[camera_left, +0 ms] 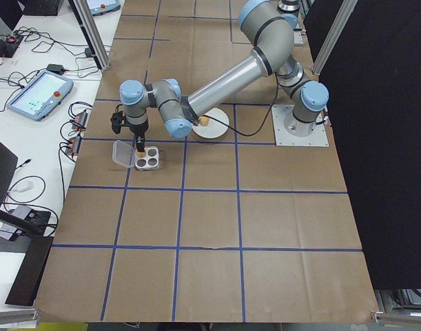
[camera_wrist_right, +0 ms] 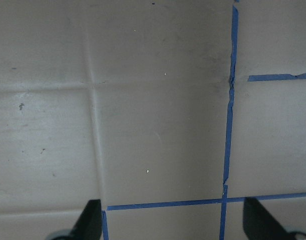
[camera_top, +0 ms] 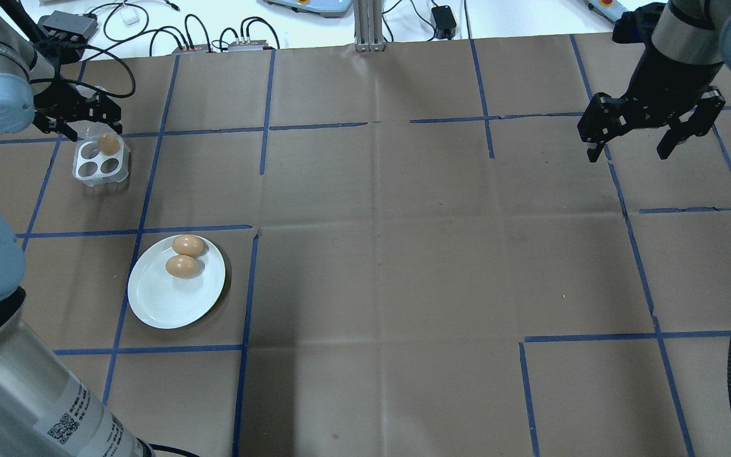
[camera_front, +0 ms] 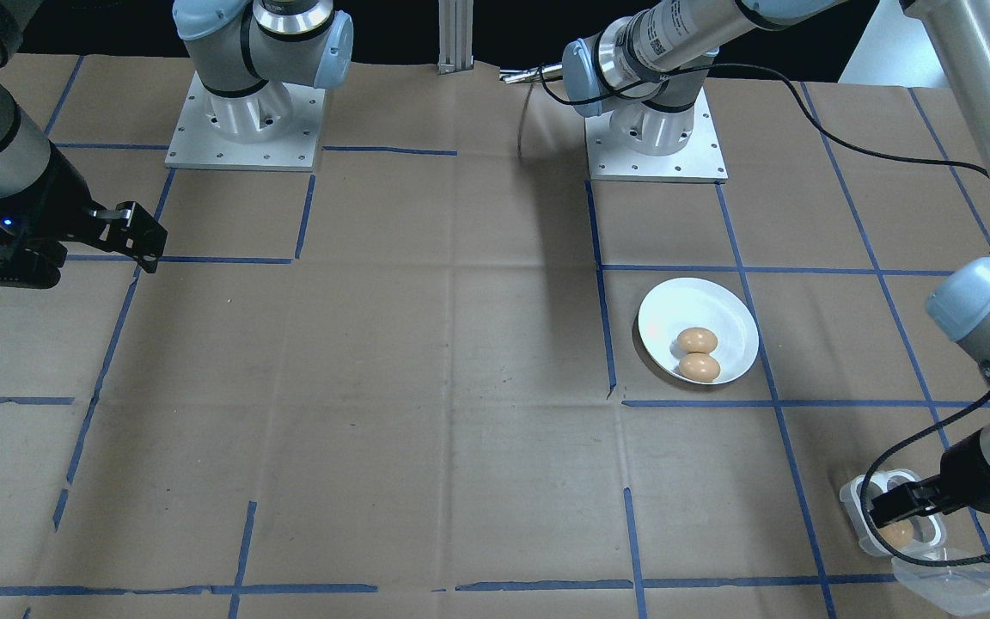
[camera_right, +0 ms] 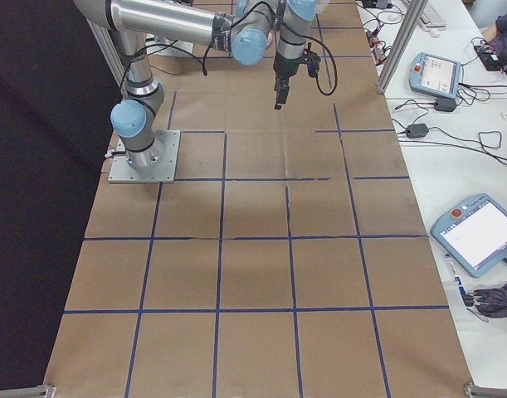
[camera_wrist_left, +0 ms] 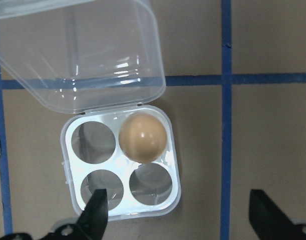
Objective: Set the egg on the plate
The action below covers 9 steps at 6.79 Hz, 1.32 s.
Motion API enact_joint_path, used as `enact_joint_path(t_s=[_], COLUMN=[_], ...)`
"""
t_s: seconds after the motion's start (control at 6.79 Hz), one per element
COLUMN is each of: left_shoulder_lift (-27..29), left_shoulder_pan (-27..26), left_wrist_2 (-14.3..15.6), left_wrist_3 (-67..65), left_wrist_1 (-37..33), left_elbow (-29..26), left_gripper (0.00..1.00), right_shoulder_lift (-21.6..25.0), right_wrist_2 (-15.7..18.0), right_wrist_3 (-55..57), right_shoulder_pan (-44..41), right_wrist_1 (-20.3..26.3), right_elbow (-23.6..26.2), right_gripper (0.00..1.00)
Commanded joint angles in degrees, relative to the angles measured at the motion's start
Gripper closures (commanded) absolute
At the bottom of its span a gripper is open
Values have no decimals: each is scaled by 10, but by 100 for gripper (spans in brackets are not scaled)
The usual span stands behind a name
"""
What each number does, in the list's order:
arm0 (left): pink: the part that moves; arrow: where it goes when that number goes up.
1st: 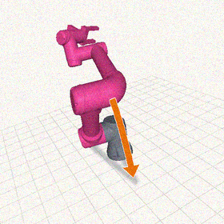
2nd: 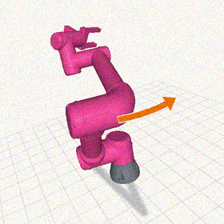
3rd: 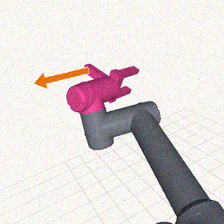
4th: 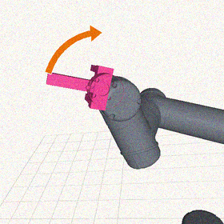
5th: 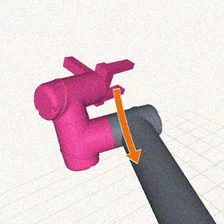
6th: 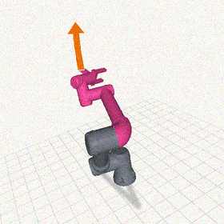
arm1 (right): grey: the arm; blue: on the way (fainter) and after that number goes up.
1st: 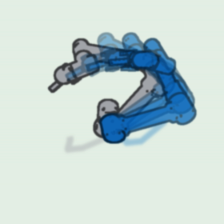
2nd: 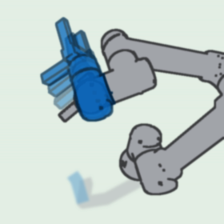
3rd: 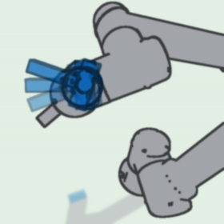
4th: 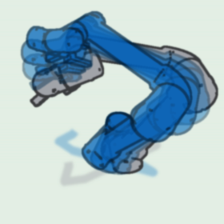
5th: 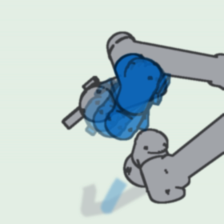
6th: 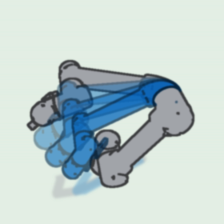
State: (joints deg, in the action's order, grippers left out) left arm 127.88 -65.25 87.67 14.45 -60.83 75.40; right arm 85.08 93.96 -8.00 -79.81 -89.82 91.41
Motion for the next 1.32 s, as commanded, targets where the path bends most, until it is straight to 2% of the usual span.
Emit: enact_joint_path(t_s=[0.0, 0.74, 1.18], left_shoulder_lift=[38, 56, 55], left_shoulder_pan=[-5, -3, -2], left_wrist_2=[0, 7, 7], left_wrist_3=[-25, -31, -31], left_wrist_1=[-9, -20, -35], left_elbow=[-48, -41, -43], left_gripper=[1, 4, 26], right_shoulder_lift=[0, 0, 0], right_wrist_2=[0, 0, 0], right_wrist_3=[0, 0, 0], right_shoulder_pan=[0, 0, 0], right_wrist_1=[0, 0, 0], right_elbow=[0, 0, 0], right_gripper=[0, 0, 0])
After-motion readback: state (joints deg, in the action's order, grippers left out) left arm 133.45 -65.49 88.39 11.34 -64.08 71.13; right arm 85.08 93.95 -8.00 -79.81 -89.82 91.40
